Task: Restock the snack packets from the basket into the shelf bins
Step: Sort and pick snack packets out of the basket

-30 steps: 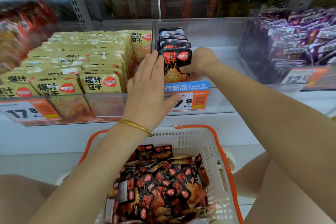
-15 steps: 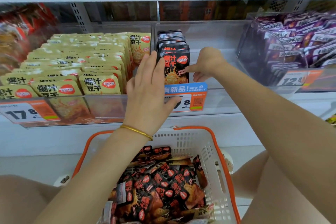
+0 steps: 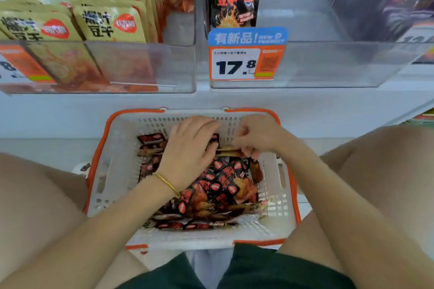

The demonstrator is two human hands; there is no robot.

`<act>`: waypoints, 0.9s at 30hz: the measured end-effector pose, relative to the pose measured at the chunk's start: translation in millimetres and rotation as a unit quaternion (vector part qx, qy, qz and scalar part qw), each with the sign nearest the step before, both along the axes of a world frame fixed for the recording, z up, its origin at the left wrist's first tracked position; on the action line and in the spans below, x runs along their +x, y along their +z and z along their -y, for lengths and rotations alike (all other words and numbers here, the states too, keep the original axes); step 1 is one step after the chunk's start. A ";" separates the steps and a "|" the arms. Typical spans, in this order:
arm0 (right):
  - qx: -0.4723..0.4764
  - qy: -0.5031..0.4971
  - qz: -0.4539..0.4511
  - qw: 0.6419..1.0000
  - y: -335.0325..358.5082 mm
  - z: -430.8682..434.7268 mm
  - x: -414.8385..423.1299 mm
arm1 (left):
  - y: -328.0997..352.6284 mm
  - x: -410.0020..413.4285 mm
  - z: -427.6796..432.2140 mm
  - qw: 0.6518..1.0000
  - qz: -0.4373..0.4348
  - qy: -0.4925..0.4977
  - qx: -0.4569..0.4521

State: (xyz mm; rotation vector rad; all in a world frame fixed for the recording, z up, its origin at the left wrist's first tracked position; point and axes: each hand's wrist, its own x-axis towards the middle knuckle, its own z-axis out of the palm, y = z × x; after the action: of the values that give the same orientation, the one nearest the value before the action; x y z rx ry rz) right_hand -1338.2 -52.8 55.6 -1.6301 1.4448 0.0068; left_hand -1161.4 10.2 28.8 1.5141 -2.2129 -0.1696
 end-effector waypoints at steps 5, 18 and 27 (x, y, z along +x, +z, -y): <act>0.102 -0.007 -0.103 0.989 -118.3 8.0 2.3 | -25.9 10.3 10.7 0.992 0.014 0.030 0.124; 0.102 -0.066 -0.215 0.969 -227.7 -22.4 5.3 | -45.0 21.1 17.7 0.982 -0.051 0.053 0.176; 0.011 -0.031 -0.109 0.994 -182.6 -10.0 -18.9 | -21.2 10.4 15.7 0.992 -0.078 0.023 0.092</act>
State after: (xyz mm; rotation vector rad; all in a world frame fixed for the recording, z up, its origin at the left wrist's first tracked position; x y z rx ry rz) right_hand -1357.2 -42.8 -127.0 -1.6042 1.6547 0.1684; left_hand -1150.9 -5.6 7.6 1.5882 -2.0845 -0.4730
